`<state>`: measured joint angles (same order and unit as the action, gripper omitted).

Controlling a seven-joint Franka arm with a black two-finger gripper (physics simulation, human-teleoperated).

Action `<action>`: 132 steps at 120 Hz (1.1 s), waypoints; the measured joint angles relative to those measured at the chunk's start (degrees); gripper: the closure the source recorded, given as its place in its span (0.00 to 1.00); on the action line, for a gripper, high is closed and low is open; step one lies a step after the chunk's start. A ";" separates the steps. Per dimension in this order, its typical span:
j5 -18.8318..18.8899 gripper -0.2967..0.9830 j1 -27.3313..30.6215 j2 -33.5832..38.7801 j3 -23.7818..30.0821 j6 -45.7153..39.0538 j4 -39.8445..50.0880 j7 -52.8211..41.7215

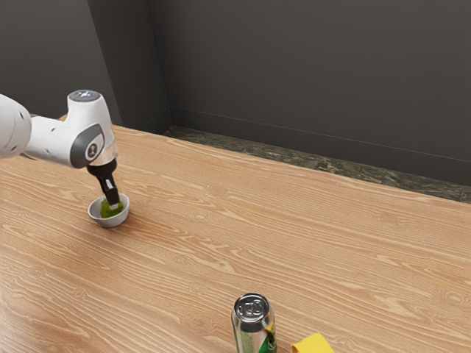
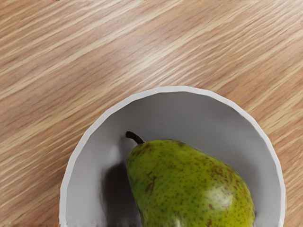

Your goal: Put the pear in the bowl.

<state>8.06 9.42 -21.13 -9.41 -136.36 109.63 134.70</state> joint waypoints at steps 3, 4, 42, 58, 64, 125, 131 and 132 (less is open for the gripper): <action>0.28 0.32 -0.05 0.59 0.03 0.03 0.04 0.04; 0.49 0.32 -0.08 0.87 0.04 0.06 0.07 0.05; -0.12 0.26 0.52 19.86 1.22 11.92 0.39 -20.14; -4.92 0.26 1.26 22.45 1.23 18.65 -4.25 -40.80; -6.67 0.26 1.69 22.36 1.46 21.65 -7.11 -49.09; -13.24 0.25 1.21 21.79 2.99 40.76 -21.29 -106.23; -13.19 0.25 0.54 21.94 2.80 41.83 -21.77 -109.66; -13.19 0.25 0.44 21.94 2.78 41.98 -21.85 -110.20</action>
<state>-5.13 9.86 0.81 -6.63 -94.38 87.77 24.50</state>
